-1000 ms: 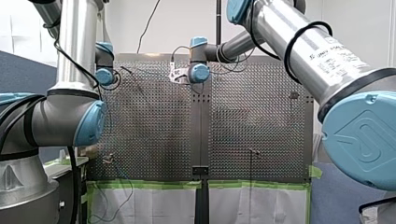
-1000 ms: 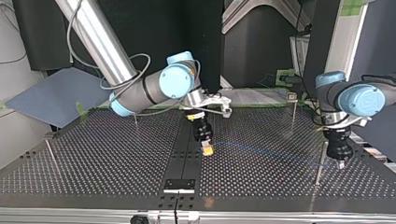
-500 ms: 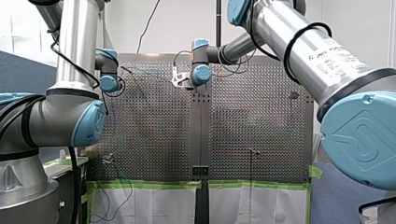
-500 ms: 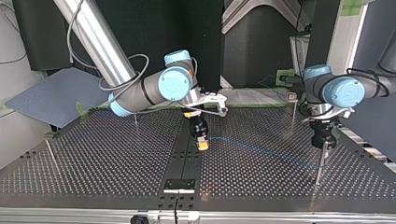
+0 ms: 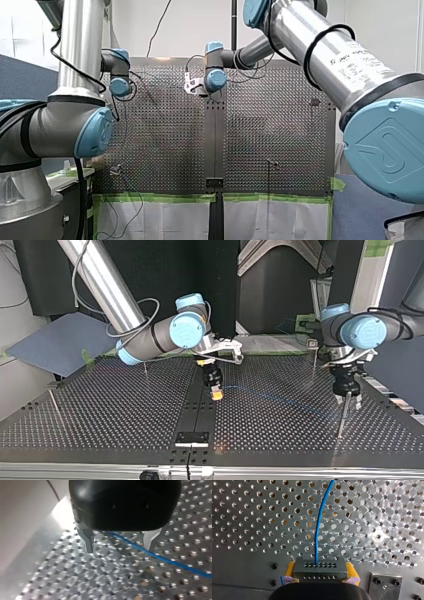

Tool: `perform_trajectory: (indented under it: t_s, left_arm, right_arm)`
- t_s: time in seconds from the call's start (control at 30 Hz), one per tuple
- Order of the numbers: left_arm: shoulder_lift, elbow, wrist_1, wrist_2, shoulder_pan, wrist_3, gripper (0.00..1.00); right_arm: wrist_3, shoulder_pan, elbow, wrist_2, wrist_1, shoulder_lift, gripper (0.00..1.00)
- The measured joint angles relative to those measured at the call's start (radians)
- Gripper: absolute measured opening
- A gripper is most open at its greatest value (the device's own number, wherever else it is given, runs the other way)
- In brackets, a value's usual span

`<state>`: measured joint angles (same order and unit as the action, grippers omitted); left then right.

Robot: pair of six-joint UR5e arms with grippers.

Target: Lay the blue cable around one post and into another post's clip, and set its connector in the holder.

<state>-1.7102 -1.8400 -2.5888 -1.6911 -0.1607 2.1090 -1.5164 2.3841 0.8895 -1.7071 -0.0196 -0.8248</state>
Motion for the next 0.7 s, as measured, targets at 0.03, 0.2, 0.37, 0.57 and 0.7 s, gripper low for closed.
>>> perform_trajectory:
  t_s: [0.03,0.2,0.37,0.57,0.7]
  left_arm:
    - [0.001,-0.002,0.005,-0.009,0.0,0.003,1.0]
    - [0.003,-0.023,0.046,-0.056,-0.002,0.022,1.0]
    - [0.0,-0.059,0.086,-0.048,-0.002,0.05,1.0]
    - [-0.032,-0.083,0.143,0.004,0.001,0.072,1.0]
    - [-0.059,-0.084,0.178,0.025,0.003,0.063,1.0]
  right_arm:
    - [0.0,0.0,0.0,0.0,0.0,0.0,0.02]
    - [0.002,-0.002,0.001,0.0,0.008,0.0,0.02]
    - [0.009,-0.006,0.015,-0.01,0.014,0.0,0.02]
    - [0.018,-0.019,0.061,-0.047,0.001,-0.001,0.02]
    - [0.015,-0.033,0.092,-0.07,-0.021,-0.014,0.02]
